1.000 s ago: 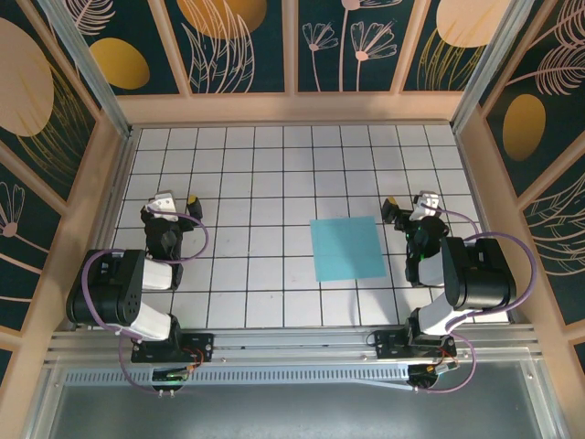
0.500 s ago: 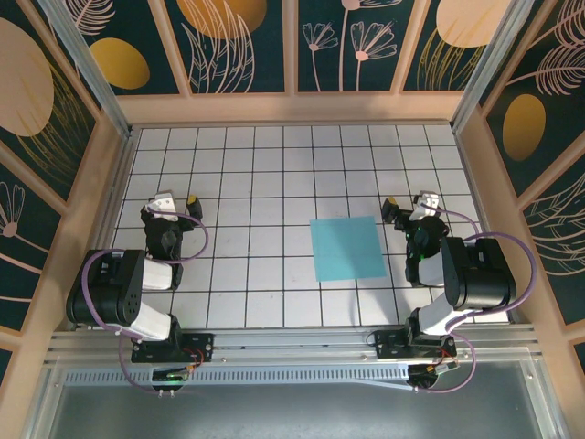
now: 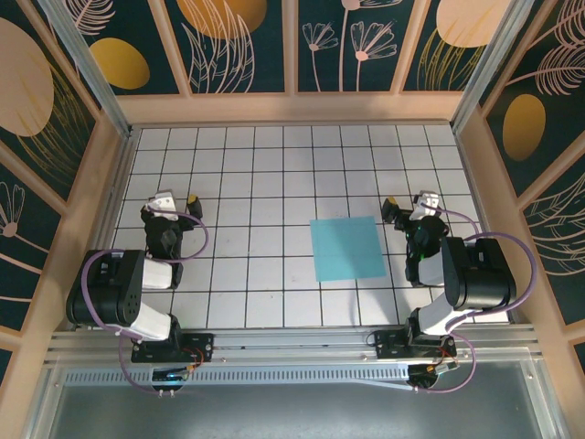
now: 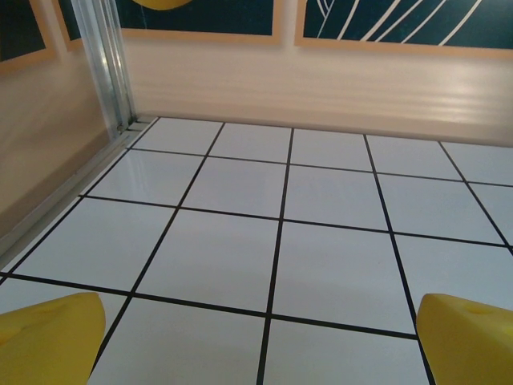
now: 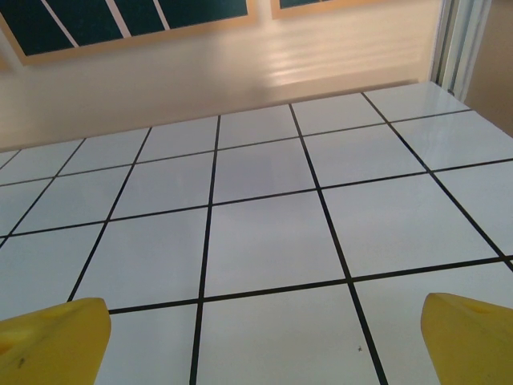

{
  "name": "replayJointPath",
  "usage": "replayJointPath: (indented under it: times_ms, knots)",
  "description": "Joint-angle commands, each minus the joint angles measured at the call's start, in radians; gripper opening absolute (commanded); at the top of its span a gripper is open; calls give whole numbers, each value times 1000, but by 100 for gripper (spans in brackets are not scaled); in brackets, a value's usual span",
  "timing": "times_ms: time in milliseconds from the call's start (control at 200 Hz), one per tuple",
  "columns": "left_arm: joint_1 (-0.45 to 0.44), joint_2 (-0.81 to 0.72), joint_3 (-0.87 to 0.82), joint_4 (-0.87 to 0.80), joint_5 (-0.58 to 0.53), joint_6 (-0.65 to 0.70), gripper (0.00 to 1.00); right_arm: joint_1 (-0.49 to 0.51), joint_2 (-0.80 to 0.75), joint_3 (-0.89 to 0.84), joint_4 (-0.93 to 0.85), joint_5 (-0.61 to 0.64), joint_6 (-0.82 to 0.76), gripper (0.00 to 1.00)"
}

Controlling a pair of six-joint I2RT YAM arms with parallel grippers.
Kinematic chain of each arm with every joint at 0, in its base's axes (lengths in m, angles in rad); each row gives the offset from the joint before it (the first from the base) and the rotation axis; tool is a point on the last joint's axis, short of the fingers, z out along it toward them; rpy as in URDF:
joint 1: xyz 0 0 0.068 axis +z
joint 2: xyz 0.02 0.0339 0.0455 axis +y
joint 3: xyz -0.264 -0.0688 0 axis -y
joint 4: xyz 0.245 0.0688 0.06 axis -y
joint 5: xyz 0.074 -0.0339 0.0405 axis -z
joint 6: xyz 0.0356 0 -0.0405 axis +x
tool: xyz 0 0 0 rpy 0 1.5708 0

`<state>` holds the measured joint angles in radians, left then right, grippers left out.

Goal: Fold a paper plane with a square sheet of paper (fold left side to right side)
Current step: Move the square sheet of paper to the center of the table.

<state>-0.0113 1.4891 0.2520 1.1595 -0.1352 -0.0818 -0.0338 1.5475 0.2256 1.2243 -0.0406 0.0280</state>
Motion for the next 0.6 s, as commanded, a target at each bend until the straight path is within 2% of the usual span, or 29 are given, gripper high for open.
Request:
replayJointPath:
  times_ms: [0,80,160,270,355,460,596]
  knots:
    - [7,-95,90,-167,2,2,99,-4,-86,114,-192,30,0,99]
    - [7,-169,119,-246,0,-7,99,-4,-129,226,-429,-1,20,99]
    - [7,-253,128,-302,10,-49,99,-2,-158,313,-590,-50,65,99]
    - [7,-361,187,-519,-22,-183,99,6,-181,432,-793,-133,159,99]
    - [7,-419,227,-680,-7,-290,99,31,-193,494,-910,-177,203,99]
    - [7,-469,234,-802,93,-395,99,84,-209,532,-1032,-196,221,99]
    - [7,-538,186,-876,204,-507,99,185,-224,540,-1138,-147,230,99]
